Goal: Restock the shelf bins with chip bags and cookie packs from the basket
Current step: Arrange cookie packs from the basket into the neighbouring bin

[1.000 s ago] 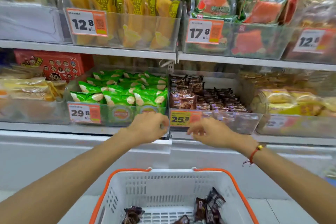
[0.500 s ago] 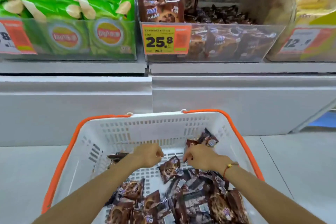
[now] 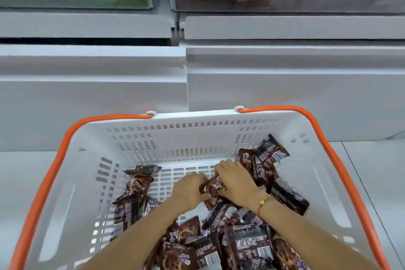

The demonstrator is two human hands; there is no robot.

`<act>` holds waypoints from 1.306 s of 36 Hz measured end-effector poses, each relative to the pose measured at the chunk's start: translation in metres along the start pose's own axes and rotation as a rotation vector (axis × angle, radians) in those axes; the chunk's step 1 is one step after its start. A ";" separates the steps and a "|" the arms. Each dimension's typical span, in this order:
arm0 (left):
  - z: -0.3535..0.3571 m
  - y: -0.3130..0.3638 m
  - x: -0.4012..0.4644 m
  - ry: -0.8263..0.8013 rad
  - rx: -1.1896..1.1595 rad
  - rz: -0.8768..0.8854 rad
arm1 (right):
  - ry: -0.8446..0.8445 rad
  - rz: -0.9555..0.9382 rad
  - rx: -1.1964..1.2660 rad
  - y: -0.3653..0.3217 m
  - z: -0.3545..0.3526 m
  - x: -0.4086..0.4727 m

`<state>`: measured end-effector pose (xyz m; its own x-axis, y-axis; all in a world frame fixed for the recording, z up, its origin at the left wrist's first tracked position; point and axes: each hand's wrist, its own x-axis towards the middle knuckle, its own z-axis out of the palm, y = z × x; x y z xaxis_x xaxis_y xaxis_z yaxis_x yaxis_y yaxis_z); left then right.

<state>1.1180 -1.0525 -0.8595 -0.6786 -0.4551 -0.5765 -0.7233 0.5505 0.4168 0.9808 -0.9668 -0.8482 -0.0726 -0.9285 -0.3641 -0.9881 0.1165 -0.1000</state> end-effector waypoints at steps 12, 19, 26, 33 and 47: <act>-0.103 0.033 -0.029 -0.259 -0.459 0.027 | -0.205 0.186 0.912 0.019 -0.115 -0.020; -0.181 0.072 -0.075 -0.229 -0.489 0.133 | -0.220 0.118 0.965 0.029 -0.211 -0.047; -0.229 0.105 -0.115 0.055 -0.673 0.206 | -0.083 0.202 1.098 0.029 -0.267 -0.070; -0.252 0.139 -0.146 0.405 -0.945 0.270 | 0.146 0.083 1.256 0.014 -0.321 -0.100; -0.343 0.166 -0.177 1.303 -0.365 0.435 | 0.681 0.129 1.085 0.025 -0.403 -0.107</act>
<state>1.0740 -1.1211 -0.4474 -0.3377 -0.7182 0.6084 -0.2857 0.6941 0.6608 0.9095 -1.0064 -0.4388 -0.5302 -0.8437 0.0842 -0.3768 0.1455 -0.9148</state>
